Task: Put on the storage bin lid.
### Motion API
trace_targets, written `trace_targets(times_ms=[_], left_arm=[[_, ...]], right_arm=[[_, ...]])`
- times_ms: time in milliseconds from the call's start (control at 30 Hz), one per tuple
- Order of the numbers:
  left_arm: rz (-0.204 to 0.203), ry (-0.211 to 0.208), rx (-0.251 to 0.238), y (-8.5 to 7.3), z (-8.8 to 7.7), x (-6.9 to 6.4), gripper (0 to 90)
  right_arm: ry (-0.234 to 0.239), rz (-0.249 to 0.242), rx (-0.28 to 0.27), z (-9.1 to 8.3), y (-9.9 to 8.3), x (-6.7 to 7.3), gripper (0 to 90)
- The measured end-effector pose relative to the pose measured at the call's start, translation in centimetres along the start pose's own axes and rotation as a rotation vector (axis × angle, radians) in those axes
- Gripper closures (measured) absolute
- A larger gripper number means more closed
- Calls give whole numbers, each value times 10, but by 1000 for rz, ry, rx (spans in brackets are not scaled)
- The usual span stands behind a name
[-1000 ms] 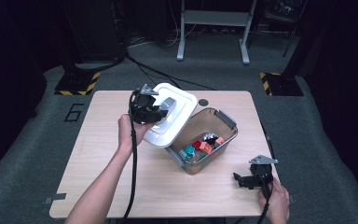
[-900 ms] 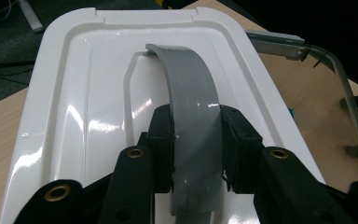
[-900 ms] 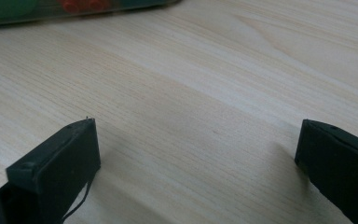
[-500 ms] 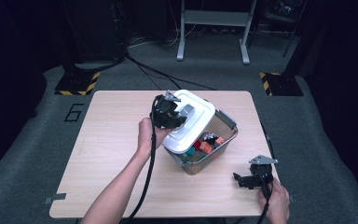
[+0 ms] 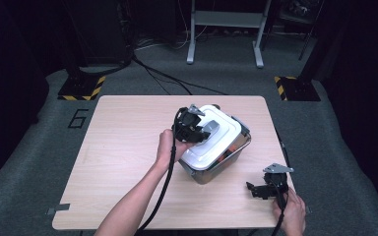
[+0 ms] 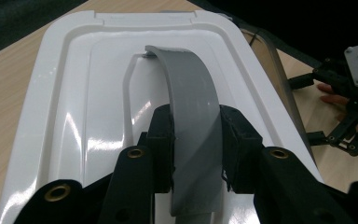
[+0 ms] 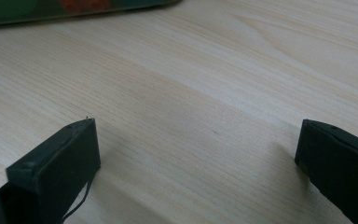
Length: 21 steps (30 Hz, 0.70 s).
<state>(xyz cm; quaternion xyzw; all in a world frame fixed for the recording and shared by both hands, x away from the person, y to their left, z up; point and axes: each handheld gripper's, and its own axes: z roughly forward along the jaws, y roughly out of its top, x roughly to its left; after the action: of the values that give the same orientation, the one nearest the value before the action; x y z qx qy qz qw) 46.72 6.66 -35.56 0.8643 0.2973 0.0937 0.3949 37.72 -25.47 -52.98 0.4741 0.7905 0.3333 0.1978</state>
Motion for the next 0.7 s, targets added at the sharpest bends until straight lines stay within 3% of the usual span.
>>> trace_targets(times_ms=[500,700], left_arm=[[71,-78,0,0,14,-8,680],[91,-76,27,1,21,-10,679]], right_arm=[[3,-5,1,0,0,0,0],[4,-6,2,0,0,0,0]])
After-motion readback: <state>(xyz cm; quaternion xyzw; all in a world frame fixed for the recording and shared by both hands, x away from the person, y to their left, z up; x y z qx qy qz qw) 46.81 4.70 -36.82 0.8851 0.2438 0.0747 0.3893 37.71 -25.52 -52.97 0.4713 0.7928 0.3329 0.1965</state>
